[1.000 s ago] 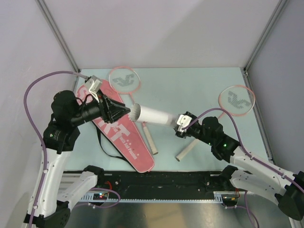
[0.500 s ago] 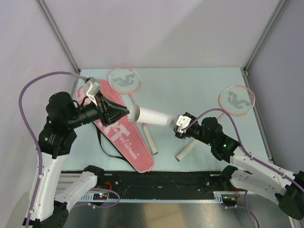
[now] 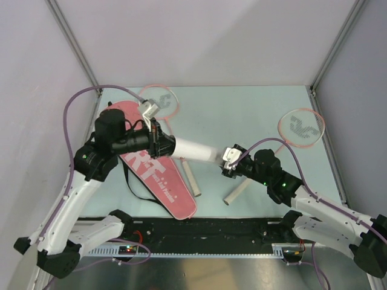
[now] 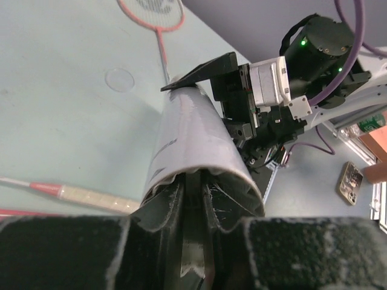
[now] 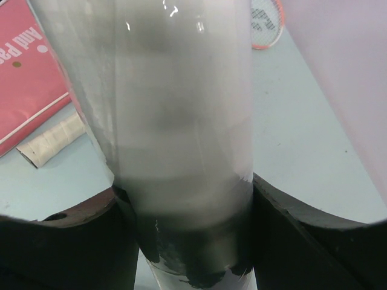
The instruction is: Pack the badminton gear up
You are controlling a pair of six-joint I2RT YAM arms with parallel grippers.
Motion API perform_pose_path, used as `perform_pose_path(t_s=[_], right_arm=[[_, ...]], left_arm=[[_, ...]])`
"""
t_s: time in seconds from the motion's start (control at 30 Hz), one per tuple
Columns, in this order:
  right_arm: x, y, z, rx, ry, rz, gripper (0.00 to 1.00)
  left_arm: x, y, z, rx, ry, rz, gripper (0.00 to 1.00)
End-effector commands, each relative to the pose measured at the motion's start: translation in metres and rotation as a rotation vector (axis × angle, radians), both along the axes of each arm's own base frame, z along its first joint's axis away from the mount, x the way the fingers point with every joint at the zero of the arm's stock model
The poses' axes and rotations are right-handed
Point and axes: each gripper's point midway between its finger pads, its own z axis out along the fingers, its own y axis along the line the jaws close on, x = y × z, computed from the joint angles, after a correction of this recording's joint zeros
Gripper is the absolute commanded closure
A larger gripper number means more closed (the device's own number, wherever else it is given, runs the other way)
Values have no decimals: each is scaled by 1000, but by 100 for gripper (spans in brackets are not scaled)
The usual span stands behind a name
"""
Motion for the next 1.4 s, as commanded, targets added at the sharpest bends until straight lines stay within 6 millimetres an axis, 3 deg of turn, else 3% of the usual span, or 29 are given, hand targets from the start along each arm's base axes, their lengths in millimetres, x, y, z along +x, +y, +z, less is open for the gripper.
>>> perform_pose_path(t_s=[0.0,0.27,0.5,0.63,0.83,1.03,1.17,1.27,1.37], right_arm=[[1,18,44,148,-80,38,51],[4,20,39,151,-60,18,51],[4,18,35,144,-39,9,51],[2,17,37,149,-37,12,51],[5,8,49,217,-16,-42,51],[17,-12,65,408,106,-179,53],[12,-5,78,560,227,-175,53],[1,11,95,705,350,-101,53],[-9,29,111,811,435,-15,54]], left_arm=[[6,-9,-18,54,15,14,80],[8,-9,-14,57,-1,49,77],[10,17,38,-6,-140,206,63],[4,27,55,-23,-177,241,57],[2,41,59,-7,-186,303,45],[18,55,49,42,-190,414,30],[15,41,44,28,-208,326,16],[12,24,45,-12,-244,227,5],[10,7,49,-70,-287,136,1]])
